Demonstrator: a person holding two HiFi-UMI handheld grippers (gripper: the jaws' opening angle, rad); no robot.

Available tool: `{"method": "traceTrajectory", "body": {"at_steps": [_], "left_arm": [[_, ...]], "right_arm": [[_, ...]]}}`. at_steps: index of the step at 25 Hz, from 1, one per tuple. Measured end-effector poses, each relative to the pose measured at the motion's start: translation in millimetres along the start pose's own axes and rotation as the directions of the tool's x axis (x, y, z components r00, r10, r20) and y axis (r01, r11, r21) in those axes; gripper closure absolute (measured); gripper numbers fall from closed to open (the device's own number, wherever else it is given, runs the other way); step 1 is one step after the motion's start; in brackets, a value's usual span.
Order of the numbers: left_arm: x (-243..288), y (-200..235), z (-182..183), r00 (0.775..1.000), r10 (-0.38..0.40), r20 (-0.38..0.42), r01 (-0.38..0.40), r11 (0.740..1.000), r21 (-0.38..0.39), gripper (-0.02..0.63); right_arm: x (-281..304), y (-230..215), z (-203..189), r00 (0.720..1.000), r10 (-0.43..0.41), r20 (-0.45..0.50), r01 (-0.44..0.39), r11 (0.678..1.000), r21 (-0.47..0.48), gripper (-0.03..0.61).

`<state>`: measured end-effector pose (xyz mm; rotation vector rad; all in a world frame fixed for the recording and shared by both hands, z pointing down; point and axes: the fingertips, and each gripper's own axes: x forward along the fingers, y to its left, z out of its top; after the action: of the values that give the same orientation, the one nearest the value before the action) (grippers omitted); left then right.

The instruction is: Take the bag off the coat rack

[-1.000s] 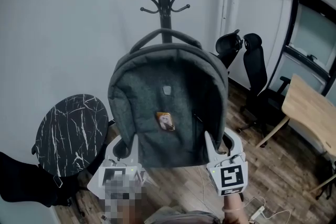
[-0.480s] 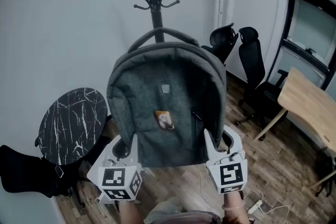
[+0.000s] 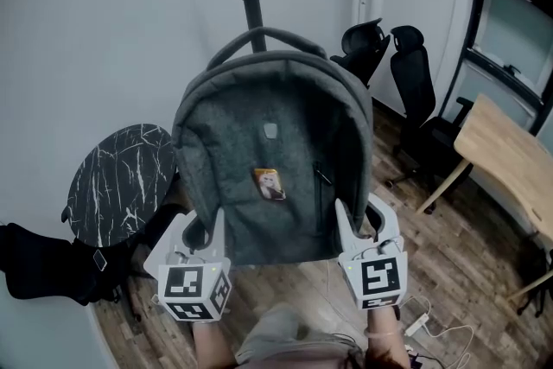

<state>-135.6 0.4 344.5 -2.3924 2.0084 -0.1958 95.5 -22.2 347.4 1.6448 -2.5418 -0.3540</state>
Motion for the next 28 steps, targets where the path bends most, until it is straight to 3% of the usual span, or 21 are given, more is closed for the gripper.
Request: {"method": "traceTrajectory", "body": {"at_steps": [21,28], "left_arm": [[-68.0,-61.1,-11.7,1.000,-0.014,-0.012,0.014,0.999,0.030,0.541],[-71.5,-64.9,-12.7,1.000,-0.018,-0.023,0.019,1.000,0.022,0.541]], "right_arm": [[-92.1,-6.1,-15.6,1.000,-0.014,0.002,0.014,1.000,0.025,0.466],[-97.4,-7.1,-15.8,1.000,-0.016,-0.012,0.016,0.999,0.028,0.466]]}}
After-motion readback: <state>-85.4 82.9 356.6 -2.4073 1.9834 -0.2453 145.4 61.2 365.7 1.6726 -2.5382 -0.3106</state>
